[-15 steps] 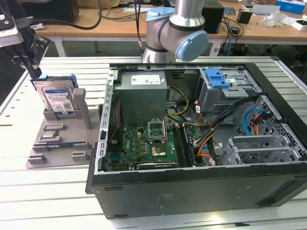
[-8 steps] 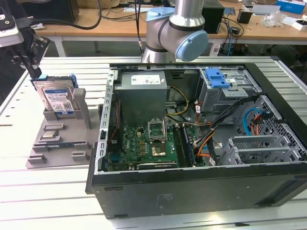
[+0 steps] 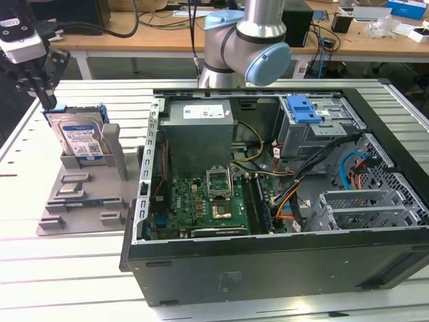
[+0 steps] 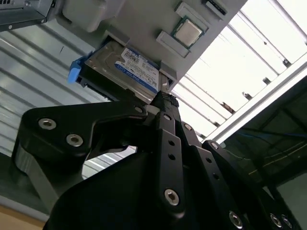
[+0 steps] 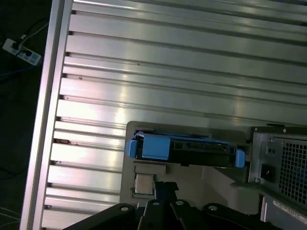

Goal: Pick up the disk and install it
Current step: 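Pick up the disk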

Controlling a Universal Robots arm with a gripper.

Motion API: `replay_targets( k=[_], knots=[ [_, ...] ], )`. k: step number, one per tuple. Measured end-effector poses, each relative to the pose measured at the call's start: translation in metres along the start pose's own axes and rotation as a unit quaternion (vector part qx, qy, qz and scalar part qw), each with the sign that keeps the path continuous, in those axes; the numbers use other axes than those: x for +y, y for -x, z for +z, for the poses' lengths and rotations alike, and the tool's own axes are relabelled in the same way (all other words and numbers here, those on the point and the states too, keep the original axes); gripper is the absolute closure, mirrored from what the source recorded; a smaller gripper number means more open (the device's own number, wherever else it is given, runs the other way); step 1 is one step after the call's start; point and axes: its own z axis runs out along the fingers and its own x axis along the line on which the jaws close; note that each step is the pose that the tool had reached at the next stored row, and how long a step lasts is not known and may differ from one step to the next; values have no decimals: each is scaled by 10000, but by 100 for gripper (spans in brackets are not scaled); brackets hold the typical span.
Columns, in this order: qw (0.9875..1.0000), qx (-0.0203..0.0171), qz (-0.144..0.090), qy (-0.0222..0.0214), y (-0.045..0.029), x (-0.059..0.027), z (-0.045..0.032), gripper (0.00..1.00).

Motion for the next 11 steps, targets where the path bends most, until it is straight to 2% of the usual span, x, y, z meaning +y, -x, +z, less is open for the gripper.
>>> replay_targets(
  k=[2, 4, 5, 9, 11],
  knots=[
    [9995, 11, -304, 7, 0, 0, 0, 89],
    [9989, 17, -477, 12, 0, 0, 0, 89],
    [9981, 22, -614, 15, 0, 0, 0, 89],
    [9958, 33, -916, 22, 0, 0, 0, 89],
    [9938, 39, -1108, 27, 0, 0, 0, 89]
  ],
)
